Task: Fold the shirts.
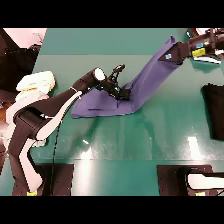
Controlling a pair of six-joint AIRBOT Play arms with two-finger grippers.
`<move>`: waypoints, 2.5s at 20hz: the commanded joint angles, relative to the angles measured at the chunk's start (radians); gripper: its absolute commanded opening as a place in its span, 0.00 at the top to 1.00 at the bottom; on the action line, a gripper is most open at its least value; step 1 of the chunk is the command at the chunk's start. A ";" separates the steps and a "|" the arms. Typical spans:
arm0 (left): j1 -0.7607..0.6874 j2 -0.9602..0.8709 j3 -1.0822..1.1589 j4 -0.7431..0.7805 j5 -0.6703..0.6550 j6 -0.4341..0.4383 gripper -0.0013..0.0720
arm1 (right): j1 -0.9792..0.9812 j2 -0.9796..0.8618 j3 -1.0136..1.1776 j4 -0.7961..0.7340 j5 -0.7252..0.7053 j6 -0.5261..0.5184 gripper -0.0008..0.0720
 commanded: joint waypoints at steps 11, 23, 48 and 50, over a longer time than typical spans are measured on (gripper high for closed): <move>0.269 0.200 0.091 0.154 -0.164 -0.002 0.95 | 0.206 -0.106 0.019 0.005 -0.060 0.002 0.97; 0.576 0.433 0.095 0.219 -0.349 -0.001 0.95 | 0.640 -0.543 0.238 0.029 -0.593 -0.090 0.36; 0.452 0.235 -0.269 0.144 -0.230 0.103 0.51 | 0.080 0.007 -0.613 -0.032 -0.216 -0.095 0.55; 0.448 0.234 -0.270 0.148 -0.240 0.104 0.51 | 0.080 0.007 -0.613 -0.030 -0.223 -0.095 0.55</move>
